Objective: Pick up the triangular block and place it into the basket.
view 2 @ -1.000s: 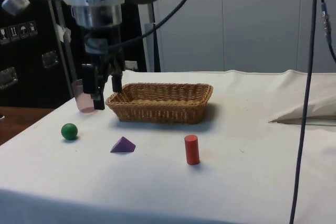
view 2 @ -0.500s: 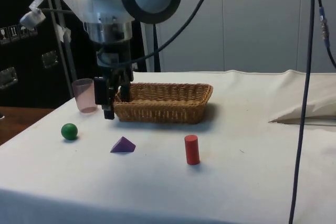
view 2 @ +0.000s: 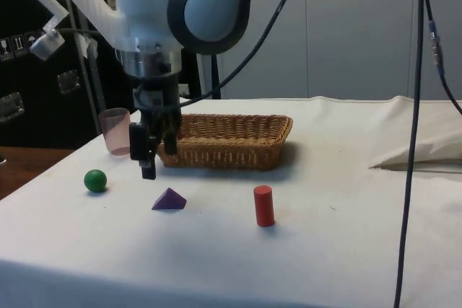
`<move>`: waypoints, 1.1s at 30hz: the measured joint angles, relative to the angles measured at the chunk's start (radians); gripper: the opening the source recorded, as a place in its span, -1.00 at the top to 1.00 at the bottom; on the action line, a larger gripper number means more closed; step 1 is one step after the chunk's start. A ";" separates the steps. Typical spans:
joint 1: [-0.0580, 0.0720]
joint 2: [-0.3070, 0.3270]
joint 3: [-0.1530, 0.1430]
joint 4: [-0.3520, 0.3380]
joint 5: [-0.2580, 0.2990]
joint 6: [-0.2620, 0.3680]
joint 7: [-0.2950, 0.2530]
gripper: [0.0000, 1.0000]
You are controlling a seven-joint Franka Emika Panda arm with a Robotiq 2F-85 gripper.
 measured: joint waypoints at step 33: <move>0.001 0.100 0.002 0.034 -0.002 0.035 -0.003 -1.00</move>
